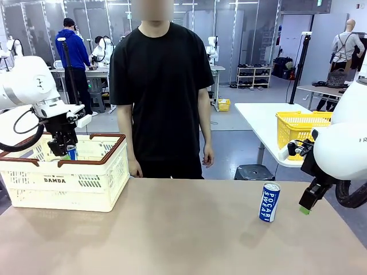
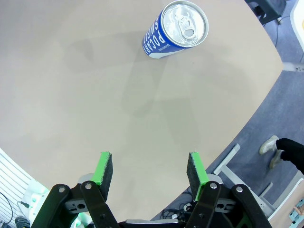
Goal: Place the drinks into the Shopping basket.
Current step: Pick up one drink and place it into the Shopping basket.
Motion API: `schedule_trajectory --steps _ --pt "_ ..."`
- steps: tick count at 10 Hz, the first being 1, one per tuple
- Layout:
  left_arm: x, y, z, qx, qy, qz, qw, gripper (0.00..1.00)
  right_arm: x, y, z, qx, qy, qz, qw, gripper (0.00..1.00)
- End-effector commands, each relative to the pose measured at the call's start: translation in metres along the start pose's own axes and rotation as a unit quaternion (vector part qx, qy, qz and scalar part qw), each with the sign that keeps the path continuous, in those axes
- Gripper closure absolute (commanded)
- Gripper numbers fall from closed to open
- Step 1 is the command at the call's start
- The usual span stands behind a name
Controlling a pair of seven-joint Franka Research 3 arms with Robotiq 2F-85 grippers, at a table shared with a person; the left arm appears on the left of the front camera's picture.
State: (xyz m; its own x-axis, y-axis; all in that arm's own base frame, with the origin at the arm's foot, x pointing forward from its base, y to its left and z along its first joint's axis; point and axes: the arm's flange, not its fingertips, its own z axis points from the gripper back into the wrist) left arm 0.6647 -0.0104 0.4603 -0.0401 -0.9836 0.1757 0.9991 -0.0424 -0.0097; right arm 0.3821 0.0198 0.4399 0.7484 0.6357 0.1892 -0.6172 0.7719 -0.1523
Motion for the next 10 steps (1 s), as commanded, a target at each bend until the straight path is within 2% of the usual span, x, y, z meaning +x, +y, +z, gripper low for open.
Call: schedule_trajectory --steps 1,6,10 --pt "-0.002 0.014 0.002 -0.010 -0.001 0.014 1.000 0.42 -0.002 -0.001 0.000 0.001 -0.001 -0.002 1.000 0.21" --pt "-0.015 0.025 -0.028 -0.016 0.030 0.013 0.999 0.42 -0.002 -0.001 0.000 0.001 -0.001 -0.002 1.000 0.21" --pt "-0.019 0.022 -0.049 0.000 0.016 0.000 1.000 0.42 -0.002 -0.001 0.000 0.001 -0.001 -0.002 1.000 0.21"
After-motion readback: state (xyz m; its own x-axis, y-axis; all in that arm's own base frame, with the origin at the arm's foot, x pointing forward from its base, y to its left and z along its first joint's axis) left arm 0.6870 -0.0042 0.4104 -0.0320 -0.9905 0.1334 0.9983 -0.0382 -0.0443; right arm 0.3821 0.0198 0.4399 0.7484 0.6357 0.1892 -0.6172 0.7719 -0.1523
